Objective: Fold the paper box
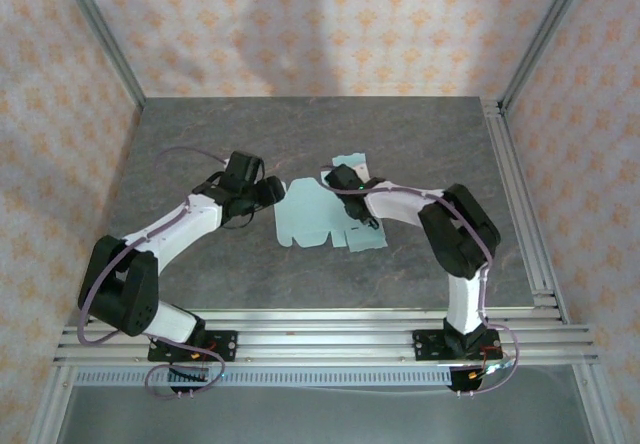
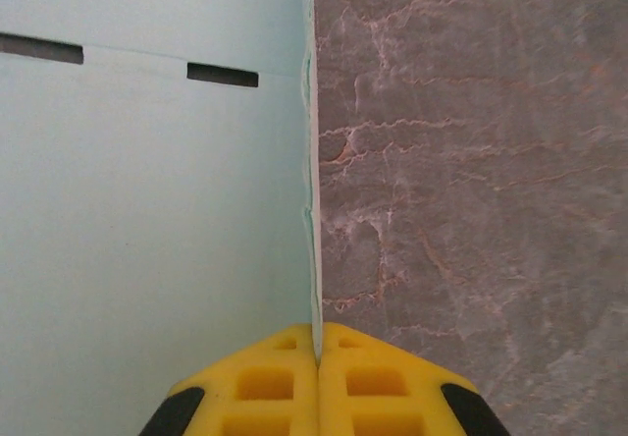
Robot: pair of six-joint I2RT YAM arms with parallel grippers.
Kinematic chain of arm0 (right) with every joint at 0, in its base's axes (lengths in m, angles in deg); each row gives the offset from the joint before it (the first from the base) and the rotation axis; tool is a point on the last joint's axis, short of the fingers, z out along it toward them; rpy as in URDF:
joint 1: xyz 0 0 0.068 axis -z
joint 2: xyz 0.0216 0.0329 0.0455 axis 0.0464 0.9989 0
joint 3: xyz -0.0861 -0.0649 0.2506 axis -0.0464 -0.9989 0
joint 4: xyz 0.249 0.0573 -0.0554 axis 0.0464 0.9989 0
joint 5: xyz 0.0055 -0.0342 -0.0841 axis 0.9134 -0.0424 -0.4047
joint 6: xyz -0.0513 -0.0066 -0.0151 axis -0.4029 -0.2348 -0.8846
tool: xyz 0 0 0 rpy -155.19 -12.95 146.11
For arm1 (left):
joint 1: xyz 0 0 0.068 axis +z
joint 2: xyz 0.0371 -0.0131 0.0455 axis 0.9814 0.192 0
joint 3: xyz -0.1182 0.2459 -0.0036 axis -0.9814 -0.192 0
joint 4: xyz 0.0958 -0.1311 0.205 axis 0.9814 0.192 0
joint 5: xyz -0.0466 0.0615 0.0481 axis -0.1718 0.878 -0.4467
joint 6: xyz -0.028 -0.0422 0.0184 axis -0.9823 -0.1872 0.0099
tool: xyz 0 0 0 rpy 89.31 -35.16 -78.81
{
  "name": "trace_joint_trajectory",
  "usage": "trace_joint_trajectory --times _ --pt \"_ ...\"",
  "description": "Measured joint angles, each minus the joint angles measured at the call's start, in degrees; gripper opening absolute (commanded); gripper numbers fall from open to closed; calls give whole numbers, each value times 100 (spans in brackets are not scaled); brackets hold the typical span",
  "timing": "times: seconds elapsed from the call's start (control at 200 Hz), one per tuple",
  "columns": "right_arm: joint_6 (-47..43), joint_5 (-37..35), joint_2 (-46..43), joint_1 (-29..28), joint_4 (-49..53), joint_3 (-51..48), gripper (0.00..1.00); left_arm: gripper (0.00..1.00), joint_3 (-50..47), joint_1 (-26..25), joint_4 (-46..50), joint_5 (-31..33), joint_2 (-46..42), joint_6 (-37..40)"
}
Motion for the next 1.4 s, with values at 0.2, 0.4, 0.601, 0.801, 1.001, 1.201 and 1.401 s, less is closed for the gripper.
trace_joint_trajectory --times 0.2,0.4,0.601,0.801,1.001,1.201,1.401 --pt "-61 -778 431 -284 278 380 0 69 -11 26 70 -2 0 7" --pt "-350 -284 24 -103 -131 -37 0 73 -11 26 55 -28 0 133" --pt "-824 1519 -903 522 -857 -662 0 79 72 26 -7 -201 164 424" --pt "-1342 3128 -1132 885 -1408 -909 0 82 400 26 -186 -496 560 761" --pt "-1665 3694 -1132 1021 -1714 -922 0 81 1158 20 -229 -765 968 938" --pt "-1904 3858 -1132 1021 -2037 -955 0 80 2730 -142 289 -734 1718 1108" --pt "-2009 3974 -1137 1019 -2194 -1058 0 81 4310 -411 1016 -785 2826 1469"
